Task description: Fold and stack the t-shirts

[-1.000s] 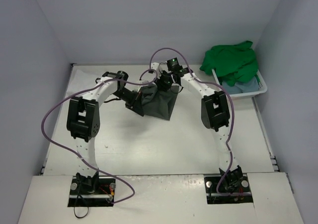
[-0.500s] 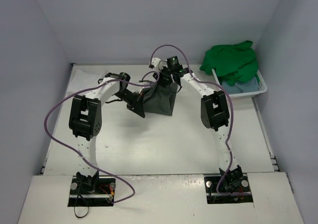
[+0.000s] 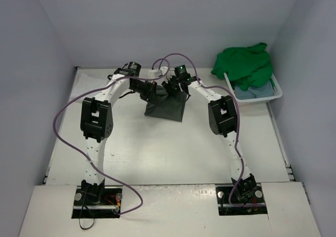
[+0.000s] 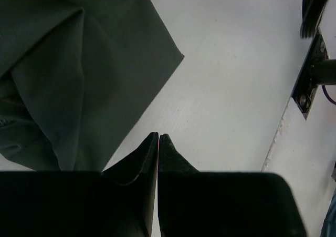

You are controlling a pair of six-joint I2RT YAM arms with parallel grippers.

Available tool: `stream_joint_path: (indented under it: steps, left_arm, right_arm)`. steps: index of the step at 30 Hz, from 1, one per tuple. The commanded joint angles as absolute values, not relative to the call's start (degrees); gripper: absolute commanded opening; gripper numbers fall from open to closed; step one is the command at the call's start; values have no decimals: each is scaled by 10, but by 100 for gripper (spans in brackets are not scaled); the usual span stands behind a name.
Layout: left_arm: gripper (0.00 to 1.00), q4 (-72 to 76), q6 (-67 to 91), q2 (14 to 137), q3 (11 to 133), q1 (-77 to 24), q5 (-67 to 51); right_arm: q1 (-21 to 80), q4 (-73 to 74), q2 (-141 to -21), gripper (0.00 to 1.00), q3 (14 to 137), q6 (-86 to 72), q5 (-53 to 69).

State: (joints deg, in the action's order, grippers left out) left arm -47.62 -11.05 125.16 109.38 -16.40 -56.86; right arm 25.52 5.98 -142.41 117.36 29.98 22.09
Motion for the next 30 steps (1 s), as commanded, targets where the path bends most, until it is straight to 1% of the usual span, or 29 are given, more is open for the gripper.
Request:
stream_joint_path:
  steps: [1,7,15,23,25,26,27,28,30]
  left_arm:
    - [0,-452,-80,1258,1141,-171,-580]
    - [0,-427,-62,1267,1152,-207,-571]
    - [0,-403,-48,1265,1151,-239,-559]
    - [0,-380,-49,1278,1159,-241,-524]
    - [0,-375,-50,1281,1165,-241,-520]
    - [0,-375,-51,1287,1167,-241,-514]
    - [0,-374,-52,1289,1169,-241,-512]
    - [0,-374,-53,1292,1173,-241,-510]
    - [0,-373,-52,1296,1175,-240,-503]
  right_arm:
    - [257,35,-1419,27,1188,287,209]
    - [255,21,-1393,31,1169,252,190]
    - [235,-30,-1296,38,1085,203,175]
    - [217,-40,-1220,37,1043,168,174]
    - [214,-40,-1203,30,1030,163,186]
    - [214,-40,-1200,24,1025,161,191]
    - [214,-36,-1196,17,1020,160,197]
    - [213,-33,-1194,7,1013,158,206]
    - [214,-13,-1197,1,1011,156,235]
